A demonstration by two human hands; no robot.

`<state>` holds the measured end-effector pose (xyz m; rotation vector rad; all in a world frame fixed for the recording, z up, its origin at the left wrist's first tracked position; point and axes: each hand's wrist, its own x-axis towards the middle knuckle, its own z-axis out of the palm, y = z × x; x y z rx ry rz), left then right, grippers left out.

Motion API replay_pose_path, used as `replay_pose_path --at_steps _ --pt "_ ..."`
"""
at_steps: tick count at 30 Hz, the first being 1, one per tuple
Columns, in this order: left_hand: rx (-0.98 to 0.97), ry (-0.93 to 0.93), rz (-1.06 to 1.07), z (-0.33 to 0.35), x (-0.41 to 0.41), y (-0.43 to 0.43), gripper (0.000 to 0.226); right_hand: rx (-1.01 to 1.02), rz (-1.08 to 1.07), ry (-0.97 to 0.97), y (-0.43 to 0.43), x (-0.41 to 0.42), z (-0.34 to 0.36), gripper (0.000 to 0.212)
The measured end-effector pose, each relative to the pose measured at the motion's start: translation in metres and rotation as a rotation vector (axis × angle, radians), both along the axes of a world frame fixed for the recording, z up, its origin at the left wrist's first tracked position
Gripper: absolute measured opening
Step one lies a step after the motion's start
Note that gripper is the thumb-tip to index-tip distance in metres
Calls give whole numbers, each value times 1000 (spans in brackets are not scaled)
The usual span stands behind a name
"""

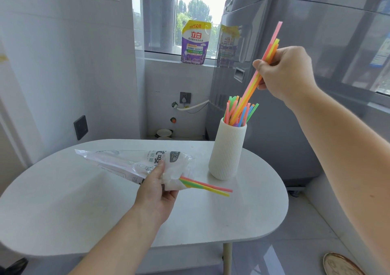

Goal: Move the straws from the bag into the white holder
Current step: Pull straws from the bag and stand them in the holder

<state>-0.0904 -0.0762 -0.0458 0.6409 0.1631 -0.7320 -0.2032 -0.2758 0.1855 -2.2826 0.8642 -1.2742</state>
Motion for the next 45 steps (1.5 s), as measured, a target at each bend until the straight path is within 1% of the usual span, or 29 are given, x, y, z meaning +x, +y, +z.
replay_pose_path --at_steps 5,10,12,13,14,16,17,18,20,21,24,25,26,27,29,30,32,34,37,39,41,42,43,45 --pt "6 -1 -12 0 0 1 23 32 4 102 -3 17 -16 30" --pt "9 3 -15 0 1 1 27 45 -18 312 -3 30 -44 36" --pt "9 8 -11 1 1 2 28 32 -41 353 -5 31 -53 36" --pt "11 9 -11 1 1 2 27 8 -54 345 -5 32 -55 37" --pt "13 8 -11 1 1 2 27 -14 -61 322 -3 32 -57 48" --pt "13 9 -9 1 2 2 25 -65 -19 246 -3 32 -58 81" --pt "12 10 -10 1 2 2 25 -101 2 225 -4 32 -59 86" --pt "11 11 -13 1 2 2 25 -140 16 228 -5 33 -60 83" --pt "10 14 -18 1 2 2 25 -213 13 285 -9 34 -63 67" --pt "9 13 -20 1 2 2 24 -227 5 302 -10 35 -63 66" --pt "9 9 -26 2 2 2 20 -232 33 232 -9 35 -67 88" --pt "10 9 -25 2 2 2 19 -259 37 228 -9 35 -67 90" --pt "11 10 -23 2 2 3 19 -292 31 246 -10 34 -67 84" --pt "13 11 -20 2 3 3 19 -325 20 273 -12 35 -68 70" --pt "13 13 -19 1 3 3 20 -374 -21 366 -13 35 -70 35" --pt "12 13 -22 1 3 3 21 -390 -34 426 -13 33 -73 29" --pt "13 8 -28 1 3 3 21 -398 -45 556 -12 29 -80 31" --pt "16 0 -24 0 3 2 21 -382 -32 583 -10 27 -84 36" --pt "20 -12 -20 -1 4 2 23 -373 -1 437 1 20 -84 47" --pt "17 -23 -12 -1 5 3 28 -375 -16 307 16 13 -87 39" --pt "11 -30 8 0 6 3 33 -285 8 216 35 5 -96 24" --pt "9 -35 22 0 7 3 35 -184 40 224 46 0 -102 27" --pt "6 -42 37 1 8 3 36 -55 76 276 57 -4 -110 35" --pt "-6 -59 61 3 10 3 37 220 170 473 75 -12 -129 45"
